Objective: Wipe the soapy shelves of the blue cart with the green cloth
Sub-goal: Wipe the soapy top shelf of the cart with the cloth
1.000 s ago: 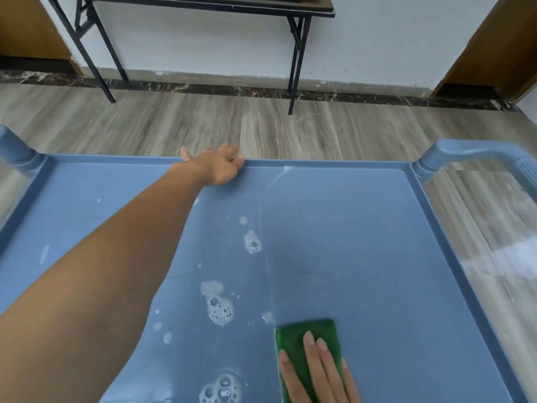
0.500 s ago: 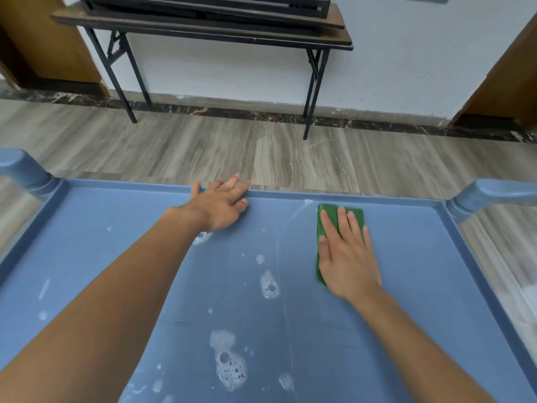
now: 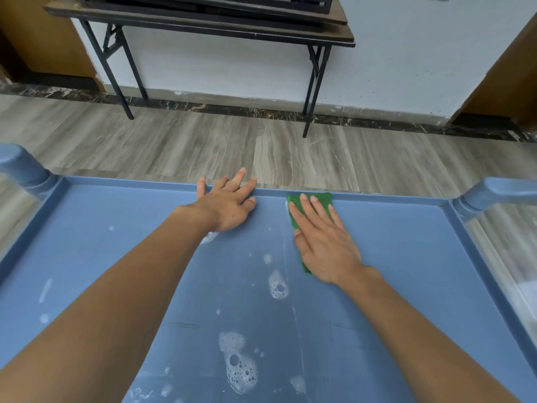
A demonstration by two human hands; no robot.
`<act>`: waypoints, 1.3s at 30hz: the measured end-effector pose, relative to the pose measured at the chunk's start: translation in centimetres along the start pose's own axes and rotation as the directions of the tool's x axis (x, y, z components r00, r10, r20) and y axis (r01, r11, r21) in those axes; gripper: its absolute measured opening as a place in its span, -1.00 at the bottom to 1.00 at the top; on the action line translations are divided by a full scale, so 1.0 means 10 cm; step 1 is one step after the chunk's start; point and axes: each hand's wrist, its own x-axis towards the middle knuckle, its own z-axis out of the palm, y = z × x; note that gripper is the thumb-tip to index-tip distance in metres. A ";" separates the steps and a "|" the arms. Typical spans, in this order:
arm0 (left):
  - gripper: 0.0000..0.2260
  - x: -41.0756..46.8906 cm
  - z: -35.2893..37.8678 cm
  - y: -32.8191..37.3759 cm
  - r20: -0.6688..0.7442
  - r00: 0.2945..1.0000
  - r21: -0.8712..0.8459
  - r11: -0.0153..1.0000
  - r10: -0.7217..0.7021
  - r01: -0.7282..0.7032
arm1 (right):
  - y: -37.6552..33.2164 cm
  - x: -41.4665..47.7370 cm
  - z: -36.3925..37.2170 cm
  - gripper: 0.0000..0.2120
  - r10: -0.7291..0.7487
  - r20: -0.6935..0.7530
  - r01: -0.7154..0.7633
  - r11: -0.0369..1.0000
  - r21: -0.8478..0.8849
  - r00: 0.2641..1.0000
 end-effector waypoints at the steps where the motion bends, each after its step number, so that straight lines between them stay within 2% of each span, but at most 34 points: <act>1: -0.50 0.00 0.00 0.00 0.006 1.000 -0.002 1.000 -0.002 0.002 | 0.00 0.01 -0.02 -0.45 -0.049 0.014 0.049 0.999 0.002 0.999; 5: -0.49 0.02 -0.02 0.01 0.034 0.999 -0.015 1.000 -0.011 0.011 | 0.02 -0.09 -0.06 -0.47 -0.235 0.069 0.235 0.972 0.005 0.970; 8: -0.48 0.01 -0.03 0.01 0.046 0.999 -0.018 1.000 -0.010 0.010 | -0.05 -0.31 -0.05 -0.47 -0.288 0.070 0.286 0.958 0.034 0.955; 12: -0.48 0.00 -0.08 0.03 0.066 0.998 -0.016 1.000 -0.009 0.010 | -0.34 -0.75 0.02 -0.46 -0.233 0.071 0.230 0.972 0.045 0.970; 16: -0.46 -0.07 -0.12 0.02 0.069 0.998 -0.025 1.000 0.001 0.001 | -0.70 -1.35 0.04 -0.47 -0.160 0.006 0.158 0.983 0.096 0.987; 21: -0.40 -0.18 -0.19 -0.09 0.065 0.998 0.093 0.995 0.028 -0.034 | -1.11 -2.10 0.03 -0.48 -0.040 -0.070 0.048 0.991 0.122 0.997; 27: -0.42 -0.34 -0.22 -0.32 0.022 0.999 0.131 0.991 -0.044 0.041 | -1.58 -2.87 0.21 -0.49 0.090 -0.209 -0.102 0.993 -0.052 0.974; 29: -0.43 -0.34 -0.25 -0.35 0.023 0.998 0.121 0.991 -0.063 0.060 | -1.64 -2.89 0.25 -0.50 0.110 -0.207 -0.131 0.987 -0.091 0.972; 33: -0.44 -0.29 -0.30 -0.40 0.041 0.997 0.068 0.995 -0.070 0.067 | -1.57 -2.72 0.27 -0.47 0.147 -0.237 -0.164 0.985 -0.056 0.960; 36: -0.47 -0.27 -0.30 -0.43 0.027 0.998 0.046 0.997 -0.059 0.057 | -1.42 -2.42 0.25 -0.43 0.173 -0.249 -0.162 0.985 0.065 0.953; 39: -0.49 -0.27 -0.28 -0.45 0.034 0.999 0.034 0.999 -0.022 0.021 | -1.22 -1.96 0.17 -0.42 0.195 -0.154 -0.171 0.973 0.158 0.969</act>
